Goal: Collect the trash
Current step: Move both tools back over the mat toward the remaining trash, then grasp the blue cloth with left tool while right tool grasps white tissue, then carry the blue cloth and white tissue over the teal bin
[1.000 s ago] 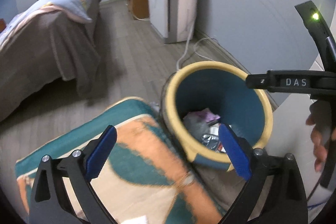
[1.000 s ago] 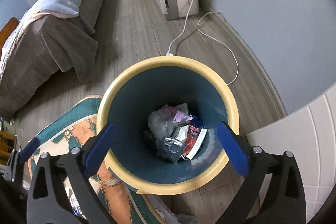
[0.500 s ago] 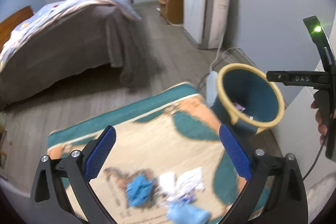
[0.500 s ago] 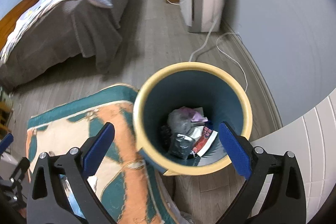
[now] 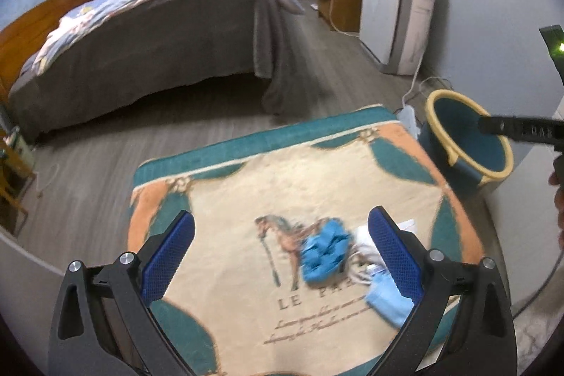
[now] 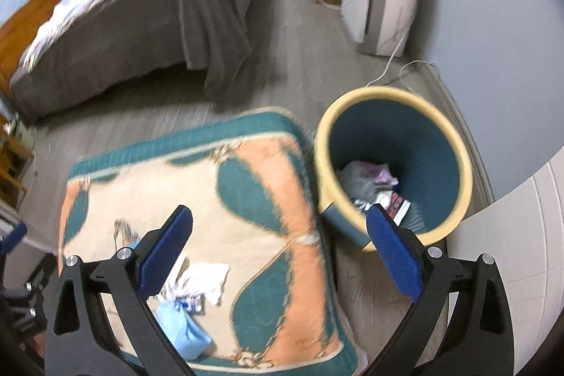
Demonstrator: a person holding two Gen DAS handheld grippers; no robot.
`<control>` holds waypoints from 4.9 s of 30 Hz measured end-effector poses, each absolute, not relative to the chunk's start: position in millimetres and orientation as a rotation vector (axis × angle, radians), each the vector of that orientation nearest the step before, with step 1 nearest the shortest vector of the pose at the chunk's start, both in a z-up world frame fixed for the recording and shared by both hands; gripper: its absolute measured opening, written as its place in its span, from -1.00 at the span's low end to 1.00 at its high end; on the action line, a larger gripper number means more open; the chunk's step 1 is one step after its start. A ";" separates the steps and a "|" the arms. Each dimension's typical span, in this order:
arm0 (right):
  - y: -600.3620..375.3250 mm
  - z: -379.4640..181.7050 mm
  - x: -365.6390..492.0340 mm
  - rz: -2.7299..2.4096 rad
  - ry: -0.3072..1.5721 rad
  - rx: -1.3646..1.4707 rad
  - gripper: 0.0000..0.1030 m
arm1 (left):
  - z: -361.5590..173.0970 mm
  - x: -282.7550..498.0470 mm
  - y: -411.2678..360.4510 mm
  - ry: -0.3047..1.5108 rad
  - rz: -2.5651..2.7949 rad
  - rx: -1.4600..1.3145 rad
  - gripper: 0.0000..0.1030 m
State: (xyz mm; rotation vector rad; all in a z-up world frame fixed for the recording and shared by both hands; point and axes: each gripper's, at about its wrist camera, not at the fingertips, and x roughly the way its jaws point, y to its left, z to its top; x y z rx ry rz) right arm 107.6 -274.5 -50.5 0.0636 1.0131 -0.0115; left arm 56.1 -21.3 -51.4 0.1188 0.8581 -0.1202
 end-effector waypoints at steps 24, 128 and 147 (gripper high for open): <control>-204.6 -164.5 113.3 0.045 1.287 -0.007 0.12 | -87.3 65.4 5.6 0.955 -0.094 0.108 0.90; -371.2 -6.5 142.7 -0.009 0.917 0.036 -0.94 | -77.3 96.2 -154.8 0.896 -0.437 0.229 -0.33; -443.4 -36.8 159.1 -0.130 0.980 0.135 -0.94 | -78.6 77.1 -257.1 0.912 -0.607 0.327 -0.33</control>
